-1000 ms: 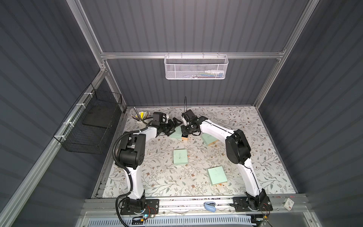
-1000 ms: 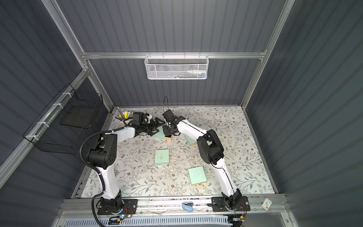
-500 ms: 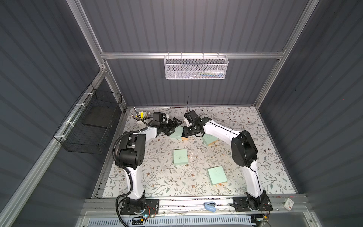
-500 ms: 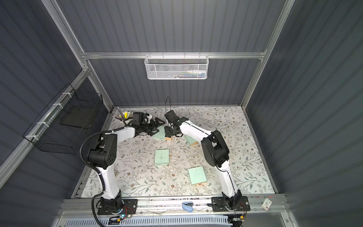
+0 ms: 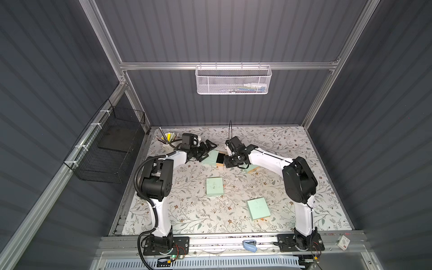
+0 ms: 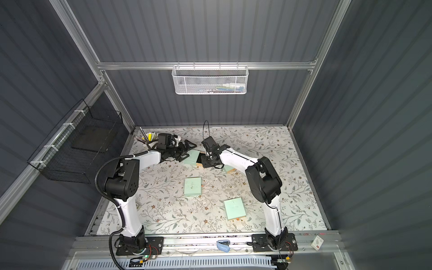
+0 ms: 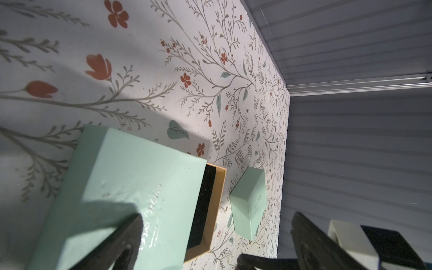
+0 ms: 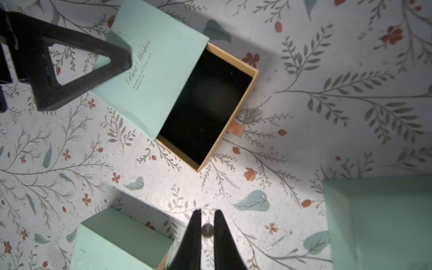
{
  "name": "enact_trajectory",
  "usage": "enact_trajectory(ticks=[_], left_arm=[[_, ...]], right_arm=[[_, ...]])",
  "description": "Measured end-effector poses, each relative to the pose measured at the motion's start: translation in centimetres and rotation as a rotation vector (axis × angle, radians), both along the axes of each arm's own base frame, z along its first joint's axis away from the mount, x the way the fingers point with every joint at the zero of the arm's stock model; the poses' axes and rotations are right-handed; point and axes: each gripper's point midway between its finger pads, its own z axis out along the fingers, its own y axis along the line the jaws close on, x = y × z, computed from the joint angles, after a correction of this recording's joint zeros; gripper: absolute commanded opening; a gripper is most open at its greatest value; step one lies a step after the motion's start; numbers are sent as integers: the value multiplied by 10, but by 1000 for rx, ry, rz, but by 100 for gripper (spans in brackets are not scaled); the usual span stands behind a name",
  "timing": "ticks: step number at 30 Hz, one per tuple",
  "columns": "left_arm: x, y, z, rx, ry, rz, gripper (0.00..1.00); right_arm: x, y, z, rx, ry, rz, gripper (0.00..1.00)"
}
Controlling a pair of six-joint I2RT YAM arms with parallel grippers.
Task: Take out the earrings from the drawer-style jewelry box
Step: Place the earring at the center of the board.
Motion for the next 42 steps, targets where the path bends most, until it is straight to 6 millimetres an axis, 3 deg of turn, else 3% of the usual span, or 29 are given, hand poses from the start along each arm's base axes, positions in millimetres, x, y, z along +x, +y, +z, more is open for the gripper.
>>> enact_trajectory(ticks=[5,14,23,33,42], left_arm=[[0,0,0,0,-1,0,100],[0,0,0,0,-1,0,100],[0,0,0,0,-2,0,100],[0,0,0,0,-2,0,100],[0,0,0,0,-2,0,100]], right_arm=[[8,-2,-9,13,9,-20,14],[18,-3,-44,-7,66,-37,14],[34,9,-32,23,42,-36,14],[34,4,-48,3,74,-48,17],[32,3,-49,-4,84,-47,18]])
